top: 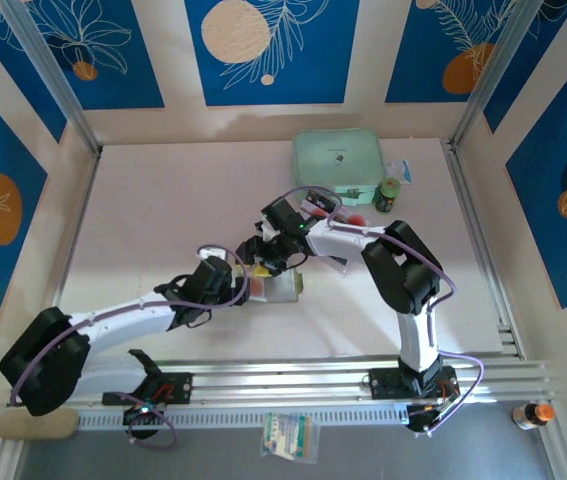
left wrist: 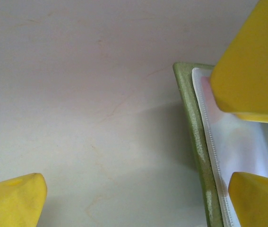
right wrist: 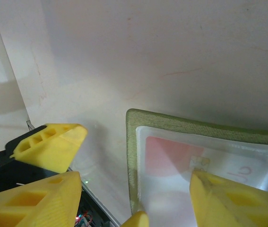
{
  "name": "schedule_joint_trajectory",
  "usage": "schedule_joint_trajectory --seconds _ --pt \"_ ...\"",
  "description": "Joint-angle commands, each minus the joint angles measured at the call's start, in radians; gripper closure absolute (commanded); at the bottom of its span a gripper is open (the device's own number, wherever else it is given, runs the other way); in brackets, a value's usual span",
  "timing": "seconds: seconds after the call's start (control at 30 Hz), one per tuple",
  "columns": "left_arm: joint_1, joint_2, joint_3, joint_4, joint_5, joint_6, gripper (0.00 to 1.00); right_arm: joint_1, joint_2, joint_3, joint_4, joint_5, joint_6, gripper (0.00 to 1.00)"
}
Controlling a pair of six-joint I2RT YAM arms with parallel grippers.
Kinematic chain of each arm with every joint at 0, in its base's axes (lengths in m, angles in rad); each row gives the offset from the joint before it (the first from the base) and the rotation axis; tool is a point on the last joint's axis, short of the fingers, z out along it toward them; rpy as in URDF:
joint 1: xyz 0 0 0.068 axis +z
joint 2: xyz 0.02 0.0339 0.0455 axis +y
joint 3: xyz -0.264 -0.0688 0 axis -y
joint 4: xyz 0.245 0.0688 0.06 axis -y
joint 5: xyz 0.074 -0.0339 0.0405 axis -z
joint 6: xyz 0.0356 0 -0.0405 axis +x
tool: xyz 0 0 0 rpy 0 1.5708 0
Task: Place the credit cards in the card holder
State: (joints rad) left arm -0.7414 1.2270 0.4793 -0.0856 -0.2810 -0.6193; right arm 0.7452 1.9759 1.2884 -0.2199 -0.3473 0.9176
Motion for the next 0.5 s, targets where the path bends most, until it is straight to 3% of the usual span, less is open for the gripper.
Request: schedule_joint_trajectory --seconds 0.0,0.47 --pt "0.010 0.022 0.017 0.029 0.020 0.023 0.02 0.006 0.024 -0.005 0.014 -0.037 0.021 0.38" --pt "0.010 0.018 0.034 0.037 0.007 0.018 0.02 0.011 0.037 -0.017 0.036 -0.046 0.036 0.38"
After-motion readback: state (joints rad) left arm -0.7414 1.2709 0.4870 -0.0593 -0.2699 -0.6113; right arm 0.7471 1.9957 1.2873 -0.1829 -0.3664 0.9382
